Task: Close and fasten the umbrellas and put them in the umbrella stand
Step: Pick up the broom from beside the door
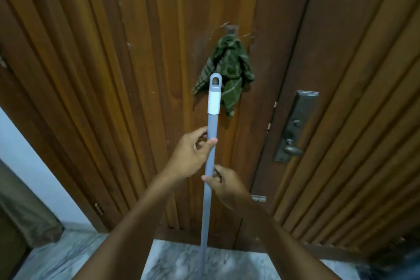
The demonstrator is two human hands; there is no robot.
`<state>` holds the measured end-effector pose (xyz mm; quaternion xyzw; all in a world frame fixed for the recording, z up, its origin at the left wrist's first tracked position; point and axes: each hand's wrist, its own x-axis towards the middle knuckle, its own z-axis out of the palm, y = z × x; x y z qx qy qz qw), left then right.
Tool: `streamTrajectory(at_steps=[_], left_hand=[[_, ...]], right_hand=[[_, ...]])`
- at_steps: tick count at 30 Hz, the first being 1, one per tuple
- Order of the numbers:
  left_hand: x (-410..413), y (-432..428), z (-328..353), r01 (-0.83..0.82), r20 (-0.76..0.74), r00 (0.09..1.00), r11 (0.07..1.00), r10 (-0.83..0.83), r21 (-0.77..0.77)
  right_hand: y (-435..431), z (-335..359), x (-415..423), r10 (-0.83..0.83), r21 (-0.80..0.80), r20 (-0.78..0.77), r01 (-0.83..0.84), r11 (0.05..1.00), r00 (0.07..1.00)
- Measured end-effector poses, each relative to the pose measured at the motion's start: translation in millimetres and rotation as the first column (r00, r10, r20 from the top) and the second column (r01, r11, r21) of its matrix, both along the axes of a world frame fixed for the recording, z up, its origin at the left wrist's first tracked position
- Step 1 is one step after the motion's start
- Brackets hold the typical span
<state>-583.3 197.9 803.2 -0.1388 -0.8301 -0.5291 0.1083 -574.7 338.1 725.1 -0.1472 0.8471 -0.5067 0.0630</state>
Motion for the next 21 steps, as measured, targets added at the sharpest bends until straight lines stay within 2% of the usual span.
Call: streamTrajectory(at_steps=[3,11,15,21], left_hand=[[37,52,14,0.057,-0.069,0.996,0.998,-0.059,-0.034],[145,226,35,0.334,-0.091,0.938,0.942,-0.335,-0.024],[193,323,41,0.506,-0.084,0.859,0.862,-0.505,-0.014],[247,457,46,0.722,-0.081,0.691,0.691,-0.718,0.033]], right_hand=[[53,14,46,-0.041,0.009,-0.090,0.043,0.999,0.995],[216,23,182,-0.292,-0.035,-0.135,0.290,0.957,0.947],[302,24,250,-0.486,-0.049,-0.123,0.484,0.874,0.865],[410,27,334,-0.737,-0.078,-0.134,0.734,0.674,0.662]])
